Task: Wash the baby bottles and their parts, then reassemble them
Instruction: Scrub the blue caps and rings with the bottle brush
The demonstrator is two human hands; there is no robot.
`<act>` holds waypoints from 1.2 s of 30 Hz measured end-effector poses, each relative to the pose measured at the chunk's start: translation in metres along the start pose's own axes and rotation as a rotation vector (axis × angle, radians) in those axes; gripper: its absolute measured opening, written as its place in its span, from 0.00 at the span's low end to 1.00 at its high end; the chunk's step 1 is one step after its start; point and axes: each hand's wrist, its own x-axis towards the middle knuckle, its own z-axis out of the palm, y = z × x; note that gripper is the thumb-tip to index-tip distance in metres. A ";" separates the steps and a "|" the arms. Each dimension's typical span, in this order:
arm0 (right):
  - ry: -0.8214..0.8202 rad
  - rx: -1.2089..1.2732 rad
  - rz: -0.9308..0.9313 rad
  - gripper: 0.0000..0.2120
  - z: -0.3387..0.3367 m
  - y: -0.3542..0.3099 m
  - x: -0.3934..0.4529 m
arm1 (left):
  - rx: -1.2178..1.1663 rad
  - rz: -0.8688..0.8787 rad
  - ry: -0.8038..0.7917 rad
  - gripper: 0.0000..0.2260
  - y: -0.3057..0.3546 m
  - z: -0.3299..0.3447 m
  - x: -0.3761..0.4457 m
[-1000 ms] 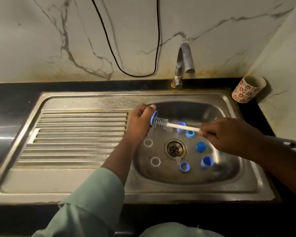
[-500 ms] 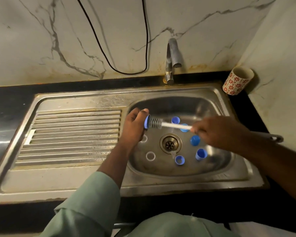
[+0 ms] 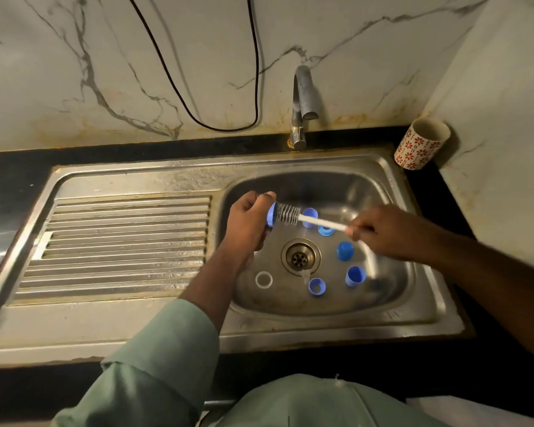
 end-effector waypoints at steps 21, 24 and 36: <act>-0.056 0.049 -0.093 0.12 0.023 0.003 0.008 | -0.063 -0.107 0.015 0.11 -0.014 -0.010 0.004; -0.031 0.134 -0.023 0.10 0.018 0.004 0.017 | -0.010 -0.084 -0.005 0.11 -0.017 -0.011 0.006; -0.572 0.172 -0.043 0.44 0.026 0.010 0.005 | -0.113 -0.111 0.106 0.13 -0.026 -0.022 0.007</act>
